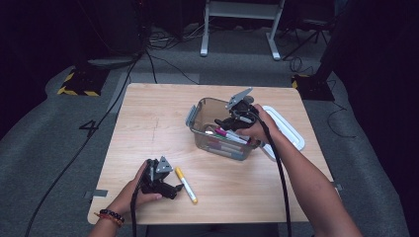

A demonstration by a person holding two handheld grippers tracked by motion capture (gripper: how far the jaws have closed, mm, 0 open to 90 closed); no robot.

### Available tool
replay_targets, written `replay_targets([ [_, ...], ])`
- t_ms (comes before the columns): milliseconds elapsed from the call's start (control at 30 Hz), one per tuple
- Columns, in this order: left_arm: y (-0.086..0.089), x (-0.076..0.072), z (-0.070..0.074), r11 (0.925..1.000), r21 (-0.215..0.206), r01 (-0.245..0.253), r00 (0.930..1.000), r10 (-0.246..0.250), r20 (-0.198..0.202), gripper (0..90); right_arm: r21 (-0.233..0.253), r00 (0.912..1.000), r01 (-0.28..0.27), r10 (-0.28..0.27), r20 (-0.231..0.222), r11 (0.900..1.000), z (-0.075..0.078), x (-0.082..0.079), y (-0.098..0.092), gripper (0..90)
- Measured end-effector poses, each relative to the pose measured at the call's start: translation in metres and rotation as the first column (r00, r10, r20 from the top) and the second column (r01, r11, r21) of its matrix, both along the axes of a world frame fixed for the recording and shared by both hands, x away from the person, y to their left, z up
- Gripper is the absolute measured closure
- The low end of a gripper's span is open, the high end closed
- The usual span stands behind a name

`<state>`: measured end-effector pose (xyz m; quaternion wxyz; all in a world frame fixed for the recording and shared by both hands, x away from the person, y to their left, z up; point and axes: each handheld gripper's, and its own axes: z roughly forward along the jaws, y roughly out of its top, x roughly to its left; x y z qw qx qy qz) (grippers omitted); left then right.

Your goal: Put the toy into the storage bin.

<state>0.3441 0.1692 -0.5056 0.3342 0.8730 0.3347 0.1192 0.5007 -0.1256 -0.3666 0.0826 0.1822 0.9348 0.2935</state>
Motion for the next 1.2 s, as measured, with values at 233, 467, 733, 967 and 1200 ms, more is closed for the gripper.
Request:
replay_targets([
  [233, 0.000, 0.000, 0.000, 1.0000, 0.000, 0.000, 1.0000, 0.000, 0.000, 0.4, -0.086, 0.9963, -0.010, 0.003, -0.086, 0.996, -0.015, 0.006, 0.006, 74.5],
  [467, 0.000, 0.000, 0.000, 1.0000, 0.001, 0.001, 1.0000, -0.001, -0.001, 0.4, -0.158, 0.9913, -0.022, 0.001, -0.131, 0.987, -0.022, 0.005, 0.012, 74.1],
  [733, 0.000, 0.000, 0.000, 1.0000, 0.001, 0.001, 1.0000, -0.001, -0.002, 0.4, -0.149, 0.9937, 0.005, -0.021, -0.110, 0.989, -0.022, 0.005, 0.011, 64.4],
  [967, 0.000, 0.000, 0.000, 1.0000, 0.000, 0.000, 1.0000, 0.000, 0.000, 0.4, -0.030, 0.9977, 0.041, -0.043, -0.053, 0.999, -0.013, -0.002, -0.001, 51.4],
  [1200, 0.002, -0.001, 0.000, 0.9999, 0.000, 0.015, 0.9999, -0.015, 0.001, 0.4, 0.118, 0.9939, 0.095, -0.101, 0.044, 0.988, 0.005, -0.019, -0.026, 38.0],
])
